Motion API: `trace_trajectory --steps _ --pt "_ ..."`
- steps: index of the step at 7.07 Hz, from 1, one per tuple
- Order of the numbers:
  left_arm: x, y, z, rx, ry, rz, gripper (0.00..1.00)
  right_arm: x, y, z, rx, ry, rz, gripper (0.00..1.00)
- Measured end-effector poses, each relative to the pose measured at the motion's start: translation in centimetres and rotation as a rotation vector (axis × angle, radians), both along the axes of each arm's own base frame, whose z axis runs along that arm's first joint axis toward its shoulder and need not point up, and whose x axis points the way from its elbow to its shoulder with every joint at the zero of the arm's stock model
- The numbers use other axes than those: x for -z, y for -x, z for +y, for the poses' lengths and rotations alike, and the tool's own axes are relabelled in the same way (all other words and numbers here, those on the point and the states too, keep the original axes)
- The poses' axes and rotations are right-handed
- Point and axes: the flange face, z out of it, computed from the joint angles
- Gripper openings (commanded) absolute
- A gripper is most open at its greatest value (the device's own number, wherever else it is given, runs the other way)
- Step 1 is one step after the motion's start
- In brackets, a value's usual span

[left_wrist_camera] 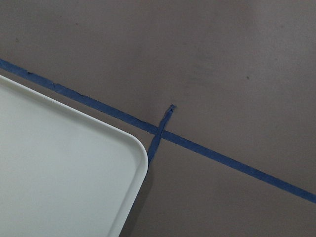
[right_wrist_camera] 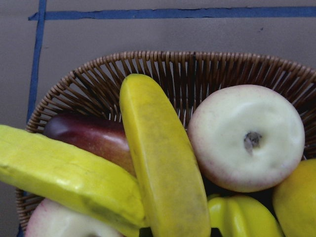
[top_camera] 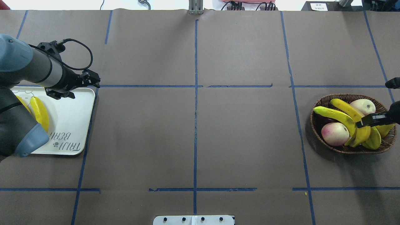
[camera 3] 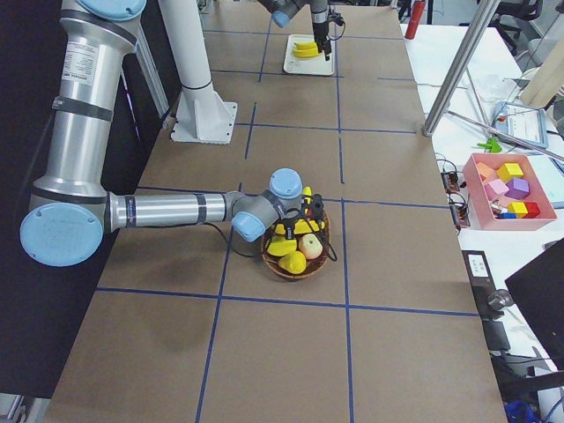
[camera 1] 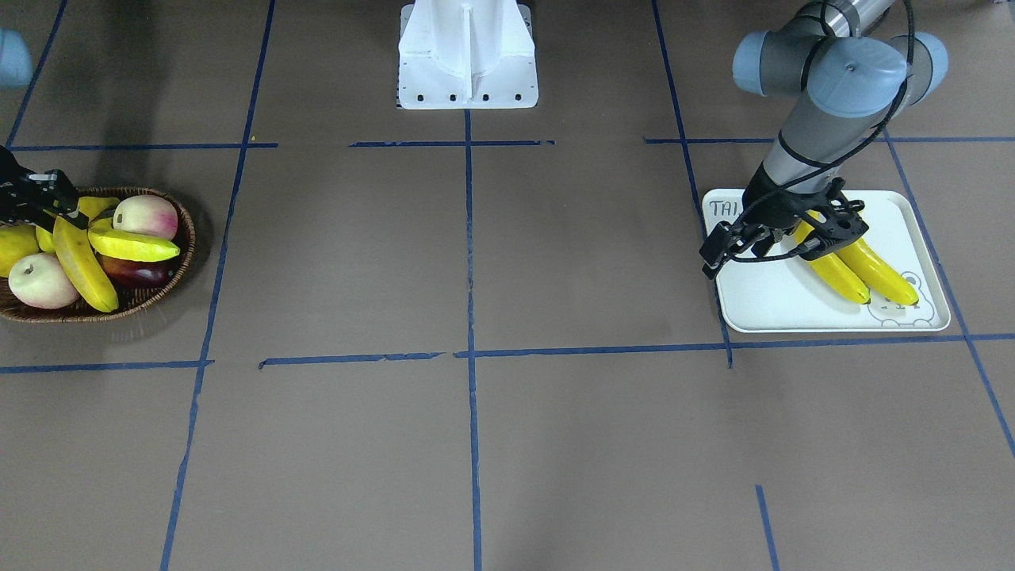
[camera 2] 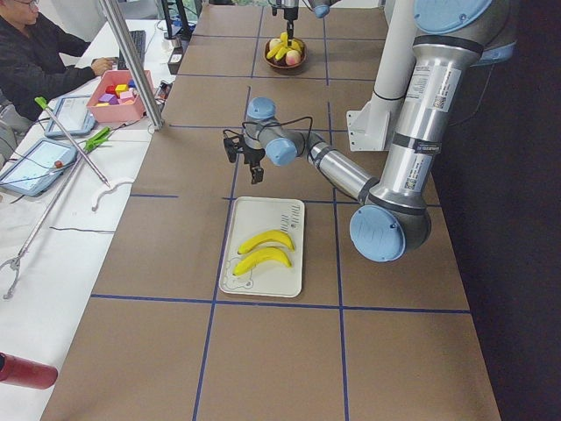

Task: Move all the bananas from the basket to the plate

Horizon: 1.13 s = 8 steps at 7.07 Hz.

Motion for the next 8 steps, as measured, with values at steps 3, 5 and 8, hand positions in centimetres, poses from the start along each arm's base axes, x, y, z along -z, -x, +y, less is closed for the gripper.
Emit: trace_trajectory --steps 3,5,8 --pt "0.1 0.0 0.0 0.0 -0.002 0.001 1.0 1.1 -2.6 -0.2 -0.044 -0.042 -0.047 0.0" --pt "0.4 0.0 0.1 -0.001 -0.005 0.005 1.0 3.4 -7.2 -1.0 -0.083 -0.059 -0.159 0.0" --pt "2.3 -0.8 0.0 0.015 0.003 0.047 1.0 11.8 -4.6 -5.7 -0.054 -0.086 -0.279 0.0"
